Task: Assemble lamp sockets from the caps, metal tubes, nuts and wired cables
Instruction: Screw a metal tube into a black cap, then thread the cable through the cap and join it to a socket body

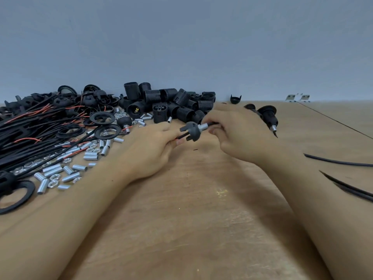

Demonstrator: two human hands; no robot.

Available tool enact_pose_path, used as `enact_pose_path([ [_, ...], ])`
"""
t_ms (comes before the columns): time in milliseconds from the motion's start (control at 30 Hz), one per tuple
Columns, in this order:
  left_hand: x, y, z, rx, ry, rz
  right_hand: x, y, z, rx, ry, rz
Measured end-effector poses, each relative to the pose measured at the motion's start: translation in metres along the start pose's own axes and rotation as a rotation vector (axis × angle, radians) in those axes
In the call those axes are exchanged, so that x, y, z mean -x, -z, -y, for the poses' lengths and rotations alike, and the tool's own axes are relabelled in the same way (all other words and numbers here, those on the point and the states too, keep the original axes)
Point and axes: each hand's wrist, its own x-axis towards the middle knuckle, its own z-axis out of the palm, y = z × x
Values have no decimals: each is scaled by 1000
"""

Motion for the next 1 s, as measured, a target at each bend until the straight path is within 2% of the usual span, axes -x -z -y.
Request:
enact_pose_path([
  [67,1,-1,1,1,30,19,0,-6,4,198,-44,108],
  [100,2,-1,2,9,57,20,1,-7,7,253,-17,111],
  [200,2,2,7,30,151,-9,1,-7,22,163,163,34],
  [267,2,1,7,32,177,-34,2,-7,37,95,215,9],
  [367,2,0,4,59,151,-25,0,-6,42,262,217,2],
  [433,4,-1,1,123,95,-55,0,-3,31,251,149,17],
  [533,1,-2,-6,240,-19,-103,4,-2,12,107,59,54],
  [633,1,-4,-14,315,-96,-99,6,-12,14,-113,72,124],
  [700,3,-5,-12,373,-52,-139,5,-21,20,-292,55,149],
  [833,2,-7,-9,563,145,-245,-1,-28,18,-545,-89,51],
  [933,-1,-10,-11,714,261,-307,0,-31,14,-731,-178,129],
  [1000,-1,-10,-6,754,307,-367,0,-33,13,-842,-224,119],
])
